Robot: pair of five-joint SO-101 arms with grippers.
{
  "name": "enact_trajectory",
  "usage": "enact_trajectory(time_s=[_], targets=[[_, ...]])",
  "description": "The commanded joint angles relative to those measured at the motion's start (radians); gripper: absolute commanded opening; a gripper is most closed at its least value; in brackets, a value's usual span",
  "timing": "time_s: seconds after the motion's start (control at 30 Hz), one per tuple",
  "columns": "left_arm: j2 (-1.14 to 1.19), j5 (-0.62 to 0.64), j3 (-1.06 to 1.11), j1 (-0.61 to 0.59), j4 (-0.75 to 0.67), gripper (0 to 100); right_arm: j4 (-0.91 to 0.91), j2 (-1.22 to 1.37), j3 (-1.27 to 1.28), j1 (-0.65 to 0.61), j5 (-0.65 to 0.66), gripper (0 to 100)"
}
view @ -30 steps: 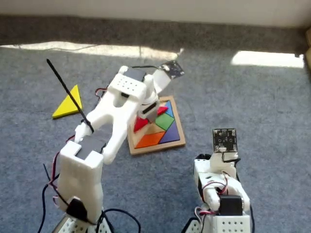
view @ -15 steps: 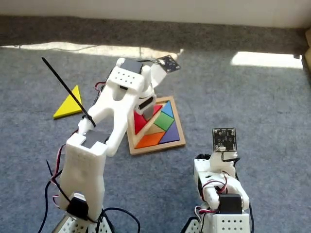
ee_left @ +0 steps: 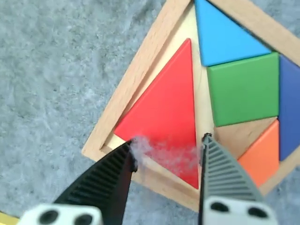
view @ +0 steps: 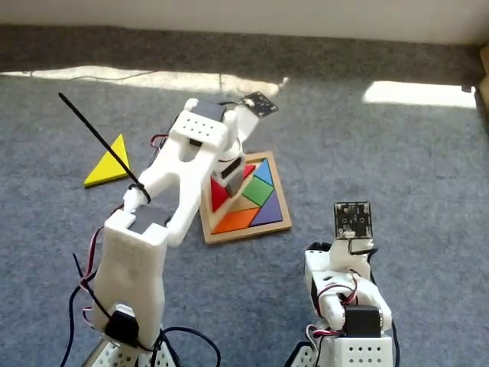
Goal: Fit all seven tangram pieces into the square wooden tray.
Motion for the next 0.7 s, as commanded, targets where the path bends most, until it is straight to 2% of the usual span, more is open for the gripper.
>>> enact_trajectory(time_s=[0.0, 0.47, 0.67], targets=[[-0.007, 0.011, 0.079, -0.007, -0.123, 22, 0.008, -0.005, 0.127, 0.012, 0.000, 4.6], [-0.016, 0.060, 0.104, -0.030, -0.146, 22, 0.008, -0.005, 0.127, 0.012, 0.000, 4.6], [-0.084, 0.054, 0.077, -0.067, -0.143, 16, 0.008, -0.005, 0.127, 0.012, 0.000, 4.6]])
